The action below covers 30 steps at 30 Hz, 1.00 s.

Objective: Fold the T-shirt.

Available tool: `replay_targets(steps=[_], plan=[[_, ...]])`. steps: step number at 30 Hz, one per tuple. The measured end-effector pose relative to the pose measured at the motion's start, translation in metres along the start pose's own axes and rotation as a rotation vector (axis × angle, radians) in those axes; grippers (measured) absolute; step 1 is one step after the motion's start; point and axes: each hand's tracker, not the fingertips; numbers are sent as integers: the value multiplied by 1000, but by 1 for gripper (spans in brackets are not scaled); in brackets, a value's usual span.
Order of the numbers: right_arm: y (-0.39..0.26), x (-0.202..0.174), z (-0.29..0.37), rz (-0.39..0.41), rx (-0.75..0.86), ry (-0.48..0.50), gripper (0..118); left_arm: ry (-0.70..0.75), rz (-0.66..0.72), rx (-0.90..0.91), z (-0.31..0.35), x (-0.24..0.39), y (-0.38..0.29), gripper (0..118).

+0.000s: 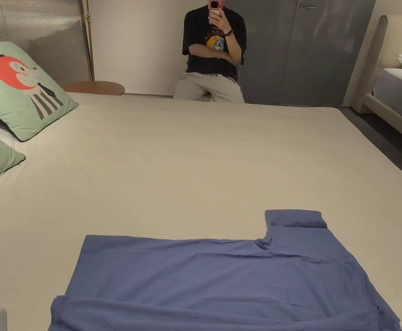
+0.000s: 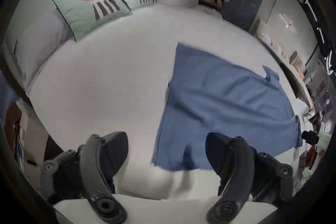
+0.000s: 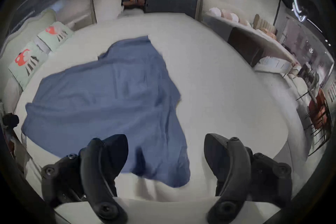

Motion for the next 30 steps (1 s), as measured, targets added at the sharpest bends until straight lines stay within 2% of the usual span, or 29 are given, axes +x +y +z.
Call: replay_targets(steps=[3,8,10,11,13,14,15,24,30], plan=[[23,-14,22,-21,170,-6,92,-22,6,169,23,19,24,90],[56,-50,46,-43,443,-6,92,-36,-97,448,52,64,50,88],[62,-63,52,-57,525,-16,89,-14,-153,529,58,80,52,73],[64,-69,53,-60,557,-16,82,-15,-173,579,57,86,52,61],[66,-79,52,-62,593,-27,50,-14,-193,617,58,96,51,24],[66,-83,52,-56,604,-32,29,-21,-190,614,57,99,50,11],[67,-88,51,-45,613,-47,0,-34,-192,613,55,101,50,1],[80,-92,28,-23,577,-12,0,-112,-223,487,13,105,86,0],[93,-91,5,-36,531,-16,0,-87,-235,294,-67,95,152,0]])
